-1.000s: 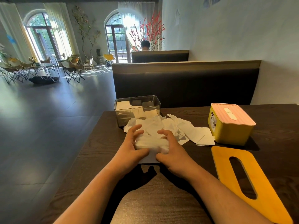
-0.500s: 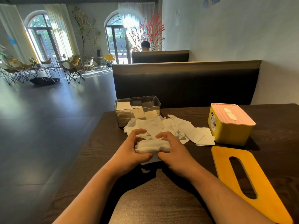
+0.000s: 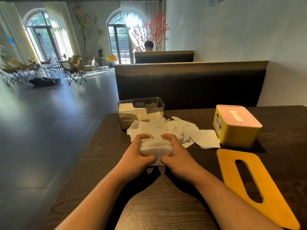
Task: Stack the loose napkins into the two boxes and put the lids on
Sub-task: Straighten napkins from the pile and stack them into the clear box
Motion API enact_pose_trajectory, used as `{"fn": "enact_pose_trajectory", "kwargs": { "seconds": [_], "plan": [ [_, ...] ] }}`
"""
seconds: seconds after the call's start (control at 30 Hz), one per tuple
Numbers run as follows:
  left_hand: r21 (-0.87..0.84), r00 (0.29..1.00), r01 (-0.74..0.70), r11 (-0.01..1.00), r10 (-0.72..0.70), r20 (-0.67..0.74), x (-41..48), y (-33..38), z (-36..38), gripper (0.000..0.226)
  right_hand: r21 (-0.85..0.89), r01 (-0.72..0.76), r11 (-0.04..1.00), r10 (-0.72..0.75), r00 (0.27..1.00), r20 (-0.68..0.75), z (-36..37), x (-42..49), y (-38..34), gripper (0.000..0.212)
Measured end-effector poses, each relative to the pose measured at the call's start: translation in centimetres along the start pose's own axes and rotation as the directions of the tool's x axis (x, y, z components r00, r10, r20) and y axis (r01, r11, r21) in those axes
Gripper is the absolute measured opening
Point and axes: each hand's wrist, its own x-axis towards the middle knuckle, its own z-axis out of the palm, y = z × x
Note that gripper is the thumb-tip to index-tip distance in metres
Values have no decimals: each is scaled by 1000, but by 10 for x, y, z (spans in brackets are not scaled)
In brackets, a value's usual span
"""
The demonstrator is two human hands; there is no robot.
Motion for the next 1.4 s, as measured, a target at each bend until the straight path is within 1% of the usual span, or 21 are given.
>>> {"fn": "enact_pose_trajectory", "kwargs": {
  "seconds": [0.07,0.13,0.17,0.27,0.33,0.43,0.47,0.57,0.6,0.67,0.73,0.83,0.9,0.97,1.07,1.1,1.17,1.23,1.3,1.4],
  "plan": [
    [-10,1000,-6,1000,6,-17,-1,0,1,66,27,14,1000,-14,1000,-11,3,0,0,69],
    [-94,999,-8,996,5,-31,-2,1,0,67,70,41,997,-38,998,-47,2,0,-1,71],
    [-118,1000,-6,993,3,-29,-2,1,0,70,65,40,997,-37,998,-46,1,0,-2,73],
    [-51,1000,1,999,0,26,-3,2,0,78,-23,25,999,-25,1000,2,0,0,0,78],
    [-49,999,5,999,-2,43,-4,3,1,78,-15,17,1000,-17,1000,-13,2,-1,0,74],
    [-155,1000,-20,988,19,-9,-5,7,2,72,24,35,999,-33,997,-66,1,-2,-1,65],
    [-155,1000,-25,988,22,-17,-5,7,2,72,18,35,999,-33,998,-62,0,-2,-1,64],
    [-41,1000,-2,999,3,23,-6,5,3,78,-75,26,997,-28,999,-16,0,-2,0,68],
    [-17,1000,-4,1000,5,25,-7,5,4,79,-75,36,997,-37,999,-15,1,-3,-1,66],
    [-37,1000,-26,999,25,-8,-7,6,4,76,-31,59,998,-61,997,-38,2,-3,-2,61],
    [-69,999,-39,997,38,-18,-6,7,3,75,-34,72,997,-74,995,-63,1,-3,-1,61],
    [57,999,-1,998,-1,38,-5,5,0,78,-95,43,995,-44,999,-14,-2,-4,-2,69],
    [86,999,17,996,-21,38,-5,4,0,75,-117,35,993,-35,999,1,-2,-5,-3,67],
    [31,1000,15,999,-15,-4,-4,2,-2,71,-125,28,992,-29,1000,-4,-3,-6,-7,59],
    [-166,999,39,985,-44,-26,-1,0,-6,69,-129,-9,992,7,1000,-13,-7,-9,-12,56],
    [-233,998,50,971,-58,-27,1,0,-8,69,-96,-23,995,22,1000,-9,-9,-10,-15,55],
    [-319,998,58,946,-67,-16,3,1,-11,69,34,-62,997,61,997,40,-11,-14,-20,39],
    [-322,998,57,945,-56,11,4,3,-11,68,120,-106,987,92,989,115,-12,-17,-25,24],
    [-347,998,59,936,-50,36,3,2,-10,68,134,-124,983,105,984,147,-12,-19,-27,23],
    [-379,996,75,922,-55,64,2,1,-7,76,181,-126,976,103,986,127,-11,-18,-28,25]
  ]
}}
